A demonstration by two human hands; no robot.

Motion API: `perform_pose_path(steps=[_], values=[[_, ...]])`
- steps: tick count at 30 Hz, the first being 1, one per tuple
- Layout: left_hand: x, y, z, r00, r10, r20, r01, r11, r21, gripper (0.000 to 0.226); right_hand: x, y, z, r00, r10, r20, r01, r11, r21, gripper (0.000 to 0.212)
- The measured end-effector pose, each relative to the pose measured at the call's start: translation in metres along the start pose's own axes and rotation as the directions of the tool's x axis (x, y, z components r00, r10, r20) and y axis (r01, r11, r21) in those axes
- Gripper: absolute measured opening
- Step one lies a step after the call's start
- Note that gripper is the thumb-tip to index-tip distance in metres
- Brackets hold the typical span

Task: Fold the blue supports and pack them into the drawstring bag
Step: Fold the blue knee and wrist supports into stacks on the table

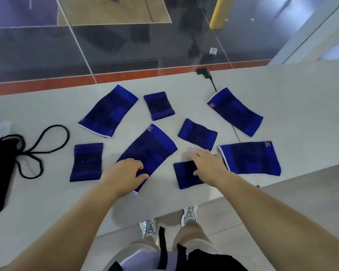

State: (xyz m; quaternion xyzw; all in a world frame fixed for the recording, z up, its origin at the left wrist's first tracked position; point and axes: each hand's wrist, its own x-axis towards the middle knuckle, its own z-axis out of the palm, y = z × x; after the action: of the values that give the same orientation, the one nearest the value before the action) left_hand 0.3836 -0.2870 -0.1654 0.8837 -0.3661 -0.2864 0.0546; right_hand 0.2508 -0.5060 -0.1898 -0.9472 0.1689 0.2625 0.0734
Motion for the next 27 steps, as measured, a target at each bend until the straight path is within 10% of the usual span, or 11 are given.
perform_pose_path(steps=[12,20,27], values=[[0.034,0.053,-0.002,0.996,-0.088,-0.022,0.085,0.991,-0.099,0.031,0.001,0.061,-0.048,0.996,-0.083,-0.041,0.092,0.932,0.350,0.005],[0.084,0.129,0.010,0.998,-0.047,-0.044,0.035,0.971,-0.238,0.039,-0.001,0.146,-0.072,0.972,0.080,-0.220,0.047,0.853,0.520,0.027],[0.124,0.164,0.038,0.999,-0.009,0.053,0.009,1.000,-0.004,0.053,0.015,0.182,-0.077,0.976,0.070,-0.207,0.046,0.860,0.508,0.028]])
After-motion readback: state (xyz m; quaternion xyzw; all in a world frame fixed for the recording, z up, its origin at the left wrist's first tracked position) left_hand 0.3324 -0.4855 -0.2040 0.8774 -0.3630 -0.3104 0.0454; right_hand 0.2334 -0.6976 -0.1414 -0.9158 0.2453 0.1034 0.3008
